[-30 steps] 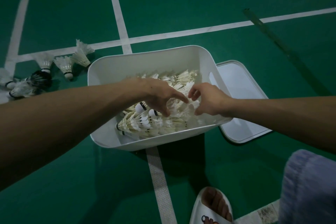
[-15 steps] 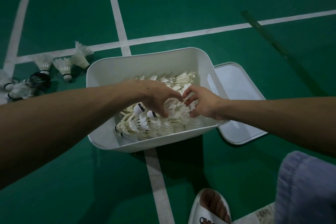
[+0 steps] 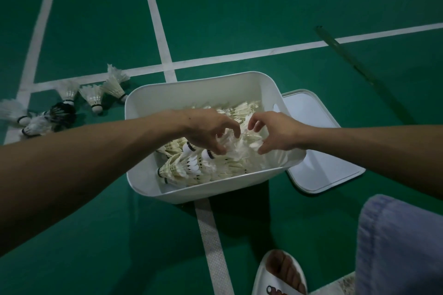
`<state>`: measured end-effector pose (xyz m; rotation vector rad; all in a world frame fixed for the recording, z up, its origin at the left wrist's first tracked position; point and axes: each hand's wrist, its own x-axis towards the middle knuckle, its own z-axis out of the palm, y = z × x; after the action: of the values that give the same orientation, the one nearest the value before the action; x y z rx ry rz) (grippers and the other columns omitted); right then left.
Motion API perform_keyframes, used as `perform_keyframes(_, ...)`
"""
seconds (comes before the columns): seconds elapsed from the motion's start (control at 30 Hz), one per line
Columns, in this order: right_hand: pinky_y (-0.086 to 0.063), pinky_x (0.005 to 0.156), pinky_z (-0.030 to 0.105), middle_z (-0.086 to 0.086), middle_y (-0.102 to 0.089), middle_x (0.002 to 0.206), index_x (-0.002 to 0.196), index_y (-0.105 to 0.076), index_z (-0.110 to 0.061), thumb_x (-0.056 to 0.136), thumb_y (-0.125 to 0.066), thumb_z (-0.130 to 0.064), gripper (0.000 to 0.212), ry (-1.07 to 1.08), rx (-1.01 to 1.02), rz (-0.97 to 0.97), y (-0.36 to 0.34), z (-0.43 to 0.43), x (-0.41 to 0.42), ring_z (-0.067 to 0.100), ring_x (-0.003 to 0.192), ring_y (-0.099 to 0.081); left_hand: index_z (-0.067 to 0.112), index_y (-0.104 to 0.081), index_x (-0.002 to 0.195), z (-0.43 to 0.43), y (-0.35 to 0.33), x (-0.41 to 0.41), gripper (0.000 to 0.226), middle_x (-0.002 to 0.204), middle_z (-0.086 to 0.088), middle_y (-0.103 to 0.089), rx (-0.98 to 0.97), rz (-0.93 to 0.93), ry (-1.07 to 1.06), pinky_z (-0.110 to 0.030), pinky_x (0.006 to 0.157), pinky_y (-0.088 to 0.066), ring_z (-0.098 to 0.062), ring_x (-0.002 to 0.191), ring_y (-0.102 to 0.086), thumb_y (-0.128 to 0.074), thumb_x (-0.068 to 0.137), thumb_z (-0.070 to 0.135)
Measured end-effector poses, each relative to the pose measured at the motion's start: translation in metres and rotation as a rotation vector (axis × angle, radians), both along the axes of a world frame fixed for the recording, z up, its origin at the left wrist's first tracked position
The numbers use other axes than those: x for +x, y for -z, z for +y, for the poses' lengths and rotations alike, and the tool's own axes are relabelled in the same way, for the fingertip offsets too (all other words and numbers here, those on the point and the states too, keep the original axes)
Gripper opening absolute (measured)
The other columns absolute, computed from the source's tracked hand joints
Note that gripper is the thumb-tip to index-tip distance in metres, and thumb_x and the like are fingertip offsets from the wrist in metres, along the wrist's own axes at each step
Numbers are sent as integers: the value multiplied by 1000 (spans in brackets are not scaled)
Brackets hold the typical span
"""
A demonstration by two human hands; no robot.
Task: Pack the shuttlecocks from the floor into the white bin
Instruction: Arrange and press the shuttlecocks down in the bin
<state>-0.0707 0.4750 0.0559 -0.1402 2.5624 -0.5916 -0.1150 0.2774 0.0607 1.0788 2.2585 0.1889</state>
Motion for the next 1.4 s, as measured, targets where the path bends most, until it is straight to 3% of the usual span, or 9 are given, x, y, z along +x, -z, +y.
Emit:
perform_keyframes(0.17, -44, 65, 22, 3, -64, 107, 109, -60, -17, 70, -84, -19, 45, 39, 90, 163, -16, -1, -9, 16, 85, -58, 30, -46, 129, 0, -3, 1, 48, 104, 3, -53, 81, 12, -56, -29, 82, -40, -14, 94, -53, -65, 86, 38)
perform_keyframes(0.3, -59, 71, 28, 2, -64, 105, 110, -57, -16, 66, -87, -12, 54, 207, -474, 59, -31, -15, -10, 19, 89, -69, 28, -46, 130, -7, -11, -10, 51, 111, 2, -57, 203, -12, -203, -29, 83, -38, -15, 99, -55, -68, 84, 36)
perform_keyframes(0.4, -59, 79, 38, 6, -60, 117, 121, -50, -19, 63, -86, -5, 70, 203, -674, -79, -29, -24, -10, 25, 95, -69, 26, -47, 129, -14, -13, -16, 48, 117, -2, -59, 225, -35, -275, -28, 84, -38, -16, 101, -55, -66, 86, 35)
perform_keyframes(0.73, -60, 72, 32, 8, -61, 113, 120, -49, -26, 67, -85, -4, 68, 176, -576, 2, -21, -41, -21, 21, 87, -67, 27, -41, 134, -30, -17, -17, 72, 115, 5, -51, 242, -95, -368, -25, 87, -38, -13, 105, -51, -80, 73, 26)
perform_keyframes(1.0, -59, 68, 27, 11, -55, 104, 123, -51, -31, 73, -80, -3, 64, 161, -545, 24, -16, -43, -29, 17, 73, -59, 28, -40, 135, -55, -21, -23, 75, 133, 3, -46, 244, 89, -363, -25, 95, -33, -10, 116, -41, -78, 73, 9)
perform_keyframes(1.13, -59, 73, 37, 6, -50, 105, 121, -58, -32, 78, -72, -2, 54, 122, -503, 78, -21, -47, -41, 21, 77, -58, 25, -42, 130, -80, -29, -29, 76, 125, -7, -54, 180, 201, -454, -30, 82, -44, -18, 101, -51, -82, 68, 10)
perform_keyframes(1.2, -58, 69, 36, 3, -48, 109, 118, -59, -30, 78, -72, -6, 49, 92, -445, 135, -23, -55, -48, 23, 82, -60, 21, -41, 126, -91, -33, -29, 76, 111, -12, -60, 172, 217, -519, -32, 69, -52, -22, 84, -61, -85, 65, 9)
perform_keyframes(1.27, -59, 65, 29, 2, -46, 116, 117, -57, -27, 77, -75, -9, 47, 61, -404, 184, -24, -69, -55, 22, 93, -62, 18, -43, 117, -102, -38, -29, 68, 100, -10, -62, 185, 245, -576, -25, 55, -48, -17, 69, -60, -85, 65, 11)
perform_keyframes(1.4, -50, 65, 20, -1, -48, 119, 114, -55, -22, 76, -76, -9, 45, -12, -362, 267, -27, -101, -64, 16, 97, -60, 14, -51, 117, -116, -46, -27, 60, 98, -1, -55, 203, 333, -641, -25, 65, -39, -19, 79, -54, -84, 67, 14)
